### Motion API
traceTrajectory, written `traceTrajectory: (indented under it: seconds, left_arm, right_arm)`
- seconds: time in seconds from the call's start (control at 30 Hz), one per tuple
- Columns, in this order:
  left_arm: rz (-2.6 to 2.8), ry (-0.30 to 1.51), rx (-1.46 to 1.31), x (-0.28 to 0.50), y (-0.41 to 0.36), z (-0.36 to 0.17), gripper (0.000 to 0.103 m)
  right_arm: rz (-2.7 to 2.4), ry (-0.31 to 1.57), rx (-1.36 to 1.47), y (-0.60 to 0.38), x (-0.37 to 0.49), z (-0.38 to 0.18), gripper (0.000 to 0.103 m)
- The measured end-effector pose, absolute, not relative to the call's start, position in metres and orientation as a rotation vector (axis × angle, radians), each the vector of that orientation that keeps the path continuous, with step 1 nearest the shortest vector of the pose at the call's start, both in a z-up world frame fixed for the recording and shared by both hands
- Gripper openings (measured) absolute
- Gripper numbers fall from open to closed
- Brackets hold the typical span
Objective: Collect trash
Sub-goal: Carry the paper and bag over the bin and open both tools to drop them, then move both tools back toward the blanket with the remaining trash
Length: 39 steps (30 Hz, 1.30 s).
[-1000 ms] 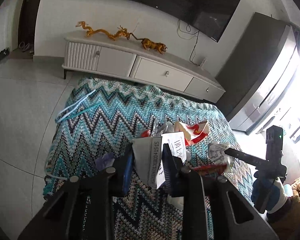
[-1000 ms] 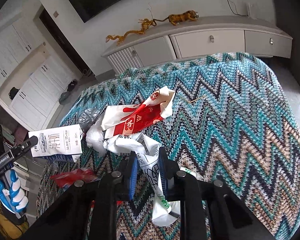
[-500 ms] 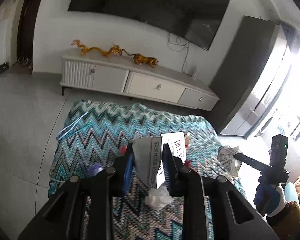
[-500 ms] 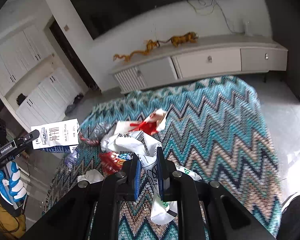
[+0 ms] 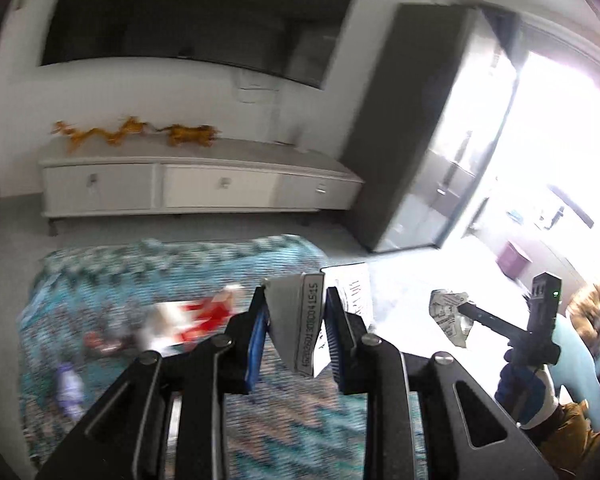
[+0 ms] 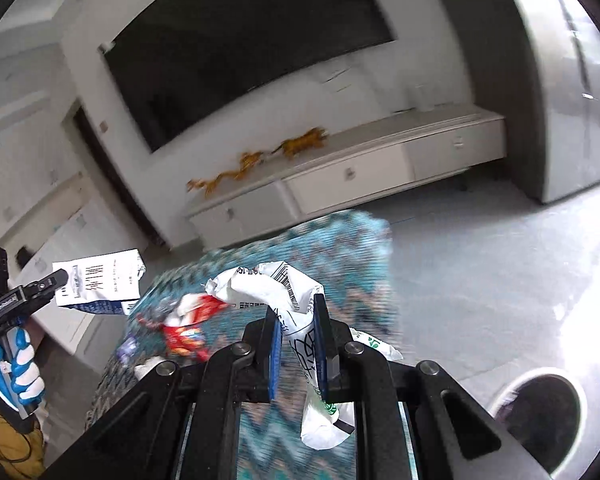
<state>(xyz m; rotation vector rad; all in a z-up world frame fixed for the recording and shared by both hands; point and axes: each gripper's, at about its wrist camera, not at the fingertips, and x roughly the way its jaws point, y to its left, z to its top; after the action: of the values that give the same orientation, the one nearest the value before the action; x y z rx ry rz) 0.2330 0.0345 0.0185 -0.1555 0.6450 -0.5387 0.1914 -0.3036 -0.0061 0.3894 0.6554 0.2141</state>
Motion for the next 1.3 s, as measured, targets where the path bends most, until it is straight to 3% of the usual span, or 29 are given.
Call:
traceTrajectory:
  seconds: [0.23,0.53,0.77,1.03,1.07,1.13,1.17,1.2,1.3]
  left_arm:
    - [-0.748,0.726,-0.078,0.233,-0.115,0.003,0.025]
    - [-0.882,0.925,0.117,0.217,-0.304,-0.086,0.026]
    - [-0.851,1.043,0.256,0.217,-0.385,-0.157,0.026]
    - [-0.854,1.118,0.283,0.213,-0.424,-0.208,0.028]
    - [-0.849,1.126,0.288,0.210,-0.426,-0.212,0.029]
    - [-0.847,1.139,0.277,0.209,-0.425,-0.216,0.035]
    - [-0.851,1.145,0.264,0.209,-0.423,-0.217,0.037]
    - [-0.852,1.146,0.259,0.210,-0.421,-0.217,0.037]
    - [-0.857,1.118,0.242,0.211,-0.415,-0.206,0.037]
  right_arm:
    - [-0.004,0.637,0.490,-0.419,0.129,-0.032,0.013]
    - [-0.193,0.678,0.712,-0.524,0.077,-0.124,0.013]
    - [-0.262,0.745,0.851,-0.559,0.070,-0.200,0.013]
    - [-0.283,0.796,0.896,-0.573,0.079,-0.237,0.017]
    - [-0.286,0.802,0.899,-0.574,0.077,-0.241,0.019]
    - [-0.293,0.806,0.900,-0.574,0.074,-0.246,0.035]
    - [-0.293,0.805,0.900,-0.574,0.073,-0.247,0.048]
    - [-0.297,0.807,0.896,-0.573,0.073,-0.248,0.054]
    - [-0.299,0.813,0.874,-0.571,0.073,-0.244,0.055]
